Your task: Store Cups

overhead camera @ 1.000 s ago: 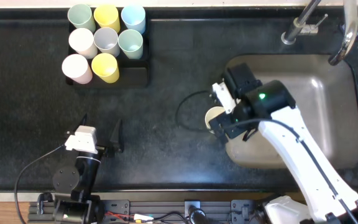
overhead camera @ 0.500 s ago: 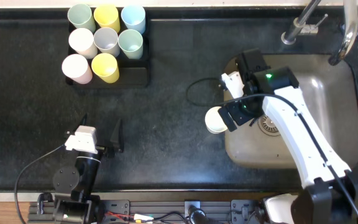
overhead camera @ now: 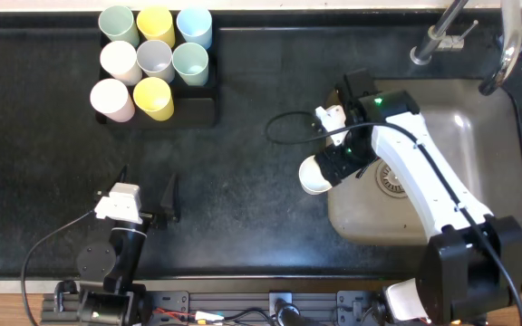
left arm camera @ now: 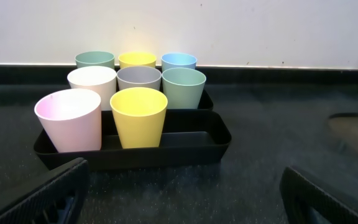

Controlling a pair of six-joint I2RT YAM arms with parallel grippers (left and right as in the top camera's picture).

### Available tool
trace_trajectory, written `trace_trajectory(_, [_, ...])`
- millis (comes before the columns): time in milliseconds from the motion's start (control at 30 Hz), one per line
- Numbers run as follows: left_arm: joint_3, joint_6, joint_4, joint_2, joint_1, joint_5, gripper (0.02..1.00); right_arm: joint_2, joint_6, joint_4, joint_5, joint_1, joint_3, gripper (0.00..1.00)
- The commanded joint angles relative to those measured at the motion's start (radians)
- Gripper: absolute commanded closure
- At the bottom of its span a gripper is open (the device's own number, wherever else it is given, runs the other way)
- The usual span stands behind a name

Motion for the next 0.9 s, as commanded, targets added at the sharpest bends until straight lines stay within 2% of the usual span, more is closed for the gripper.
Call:
trace_trajectory(33, [-0.005,-0.008,0.002,-0.008,-0.004,0.002,0.020,0.002,-0.003,-0.009,-0.084,0.006,0.029,0.912])
trace_trajectory(67, [-0.005,-0.008,0.002,-0.008,-0.004,0.002,0.020,0.002,-0.003,-0.017,-0.109,0.010,0.029,0.952])
trace_trajectory(167, [-0.005,-0.008,0.002,-0.008,-0.004,0.002,0.020,-0.001,-0.002,-0.044,-0.145,0.031,0.037,0.958])
trace_trajectory(267, [-0.005,-0.008,0.002,-0.008,-0.004,0.002,0.020,-0.018,0.004,-0.078,-0.140,0.053,0.082,0.958])
trace_trajectory(367, [-0.005,-0.008,0.002,-0.008,-0.004,0.002,0.020,-0.037,0.062,-0.126,-0.098,0.081,0.199,0.956])
trace_trajectory(433, [-0.005,-0.008,0.002,-0.008,-0.004,0.002,0.020,-0.036,0.100,-0.169,-0.063,0.120,0.330,0.956])
trace_trajectory(567, [-0.005,-0.008,0.002,-0.008,-0.004,0.002,0.020,0.038,0.125,-0.225,-0.061,0.208,0.620,0.956])
trace_trajectory(633, [-0.005,-0.008,0.002,-0.008,-0.004,0.002,0.020,0.132,0.129,-0.255,-0.098,0.243,0.777,0.958])
trace_trajectory(700, [-0.005,-0.008,0.002,-0.008,-0.004,0.002,0.020,0.328,0.131,-0.323,-0.132,0.294,1.073,0.956])
trace_trajectory(833, [-0.005,-0.008,0.002,-0.008,-0.004,0.002,0.020,0.521,0.120,-0.362,-0.052,0.345,1.353,0.956])
trace_trajectory(900, [-0.005,-0.008,0.002,-0.008,-0.004,0.002,0.020,0.581,0.119,-0.360,-0.048,0.364,1.418,0.958])
